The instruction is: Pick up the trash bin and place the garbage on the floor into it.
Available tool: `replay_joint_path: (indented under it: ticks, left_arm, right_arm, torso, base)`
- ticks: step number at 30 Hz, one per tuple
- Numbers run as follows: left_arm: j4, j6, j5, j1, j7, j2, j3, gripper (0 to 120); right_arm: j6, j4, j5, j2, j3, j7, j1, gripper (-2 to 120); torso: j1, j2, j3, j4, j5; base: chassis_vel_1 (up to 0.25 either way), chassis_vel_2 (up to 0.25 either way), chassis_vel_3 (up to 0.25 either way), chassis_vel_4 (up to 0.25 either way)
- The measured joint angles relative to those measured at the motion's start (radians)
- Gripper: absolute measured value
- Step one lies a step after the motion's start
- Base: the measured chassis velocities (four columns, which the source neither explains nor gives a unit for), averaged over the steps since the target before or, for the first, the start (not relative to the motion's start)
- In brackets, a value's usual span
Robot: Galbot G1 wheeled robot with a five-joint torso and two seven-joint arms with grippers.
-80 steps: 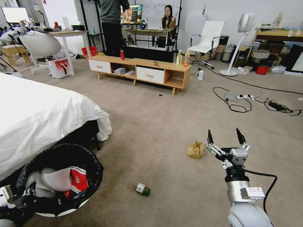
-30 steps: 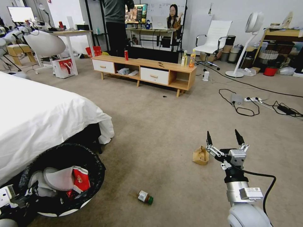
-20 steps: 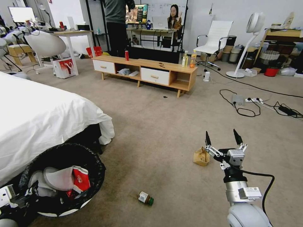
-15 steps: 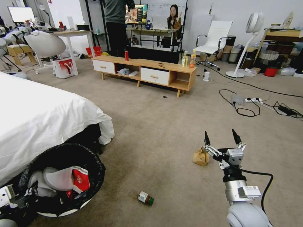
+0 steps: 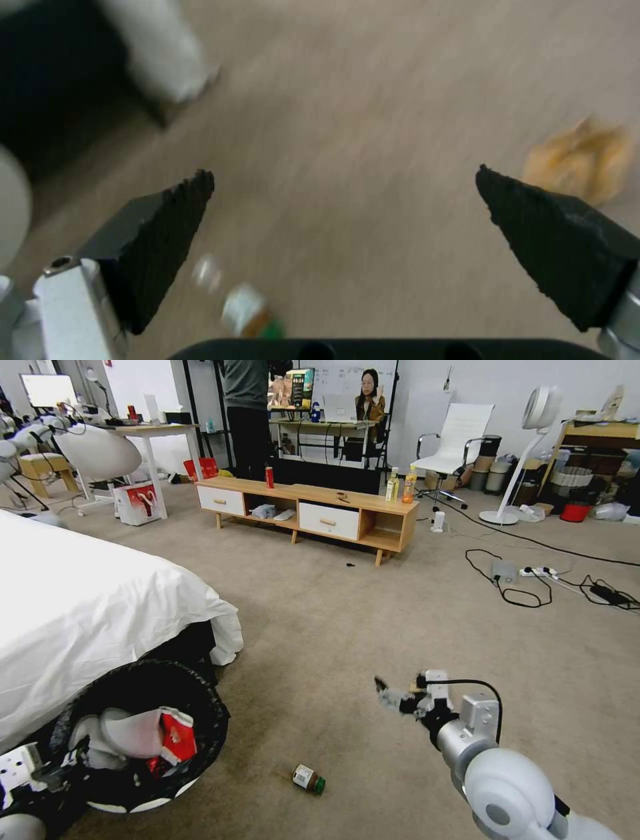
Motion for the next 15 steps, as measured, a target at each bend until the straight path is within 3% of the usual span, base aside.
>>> replay_joint_path:
  ticks: [3,7,9,15]
  left_arm:
    - [0.007,0.002,0.001,-0.005,0.003,0.004,0.000,5]
    - [0.007,0.002,0.000,-0.004,0.006,0.004,-0.006,5]
    - [0.005,0.002,-0.002,0.001,0.008,0.003,-0.019,5]
    - [0.001,0.002,-0.002,0.005,0.009,-0.010,-0.024,5]
  right_arm:
    - [-0.060,-0.019,0.099,-0.001,-0.078,0.013,0.055,100]
    - [-0.082,-0.049,0.137,0.006,-0.169,0.015,0.115,100]
    - [-0.129,-0.116,0.177,0.024,-0.292,0.003,0.211,100]
    - [-0.173,-0.237,0.193,0.064,-0.426,-0.017,0.327,100]
  torso:
    - [0.000,0.000,0.000,-0.0001,0.0000]
    - [0.000,0.000,0.000,0.0000,0.0000]
    - [0.000,0.000,0.000,0.0003,-0.0001]
    - [0.000,0.000,0.000,-0.0001,0.0000]
  base:
    - [0.000,0.000,0.000,0.000]
    - [0.000,0.000,0.000,0.000]
    - [0.000,0.000,0.000,0.000]
    - [0.000,0.000,0.000,0.000]
